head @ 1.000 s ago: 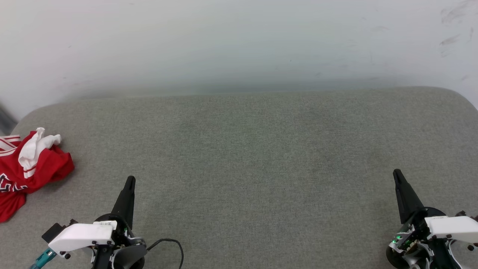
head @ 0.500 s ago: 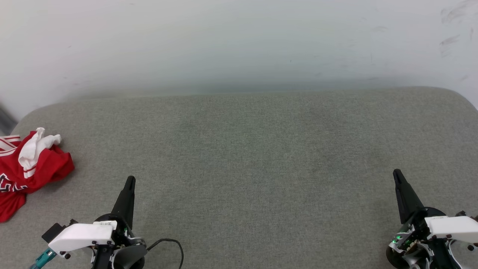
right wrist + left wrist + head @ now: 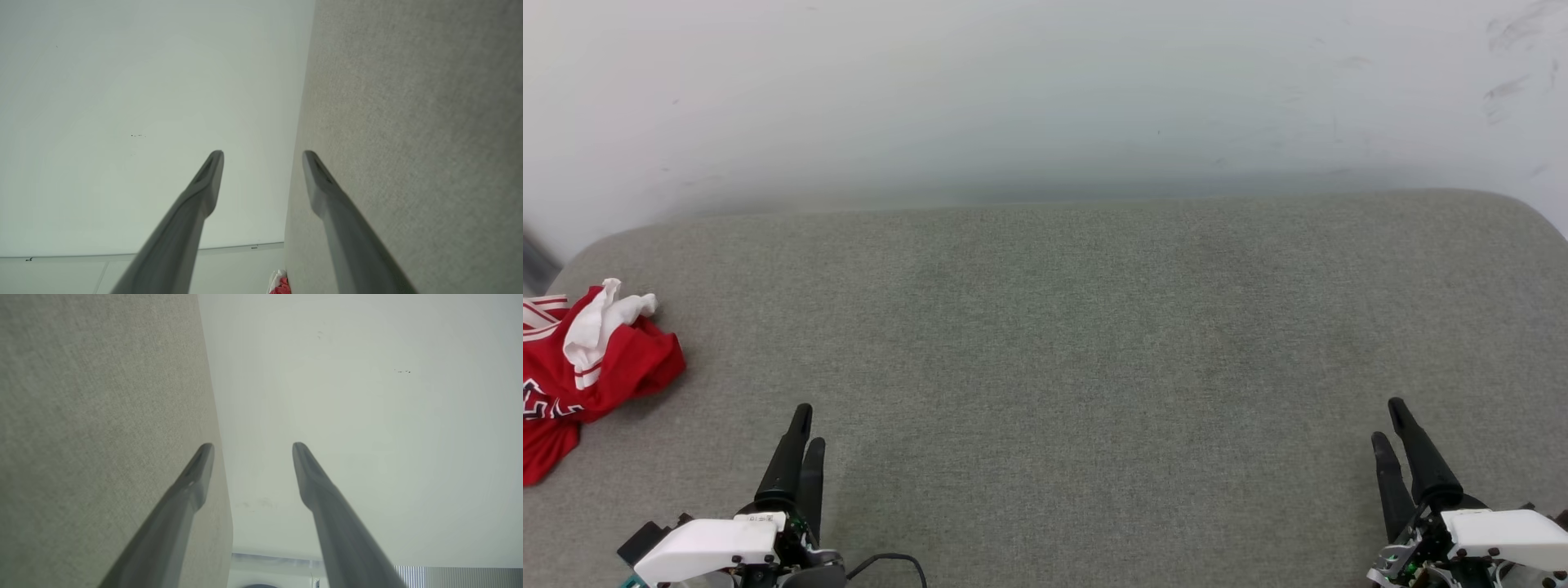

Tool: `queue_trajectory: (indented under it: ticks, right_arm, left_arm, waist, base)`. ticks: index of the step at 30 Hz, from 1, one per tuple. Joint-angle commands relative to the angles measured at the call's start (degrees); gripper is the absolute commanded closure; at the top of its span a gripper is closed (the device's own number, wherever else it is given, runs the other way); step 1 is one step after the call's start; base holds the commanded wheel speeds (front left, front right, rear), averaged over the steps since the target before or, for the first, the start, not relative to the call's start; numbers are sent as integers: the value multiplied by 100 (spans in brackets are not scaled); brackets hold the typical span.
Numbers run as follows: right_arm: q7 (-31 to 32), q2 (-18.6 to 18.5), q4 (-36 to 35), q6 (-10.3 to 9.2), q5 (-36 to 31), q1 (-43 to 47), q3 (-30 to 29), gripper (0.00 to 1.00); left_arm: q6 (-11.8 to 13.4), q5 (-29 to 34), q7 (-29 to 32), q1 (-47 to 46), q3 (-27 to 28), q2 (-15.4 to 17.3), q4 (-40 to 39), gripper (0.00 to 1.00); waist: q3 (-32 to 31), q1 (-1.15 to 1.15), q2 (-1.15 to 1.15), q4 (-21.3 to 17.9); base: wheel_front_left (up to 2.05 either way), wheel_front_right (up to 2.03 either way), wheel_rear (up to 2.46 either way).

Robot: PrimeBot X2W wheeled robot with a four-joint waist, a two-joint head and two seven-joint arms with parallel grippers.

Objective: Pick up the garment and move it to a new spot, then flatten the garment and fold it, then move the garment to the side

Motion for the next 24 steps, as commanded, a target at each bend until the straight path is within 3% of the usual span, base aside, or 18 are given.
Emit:
queue_trajectory:
  ticks: [1,15,24]
  right_arm:
    - [-84,0,-171,1,-154,-63,-8,0]
    - [-427,1,-764,1,-1757,9,-77,0]
    - [-635,2,-1135,1,-3058,123,133,0]
  left_arm:
    - [0,187,-89,-57,58,14,-174,0]
    - [388,1690,-430,-25,10,18,-783,0]
    - [758,3023,-639,95,-260,20,-1049,0]
  waist:
    - [3,0,0,0]
    - [31,0,0,0]
    - [45,0,0,3]
  base:
    - [0,0,0]
    - [0,0,0]
    - [0,0,0]
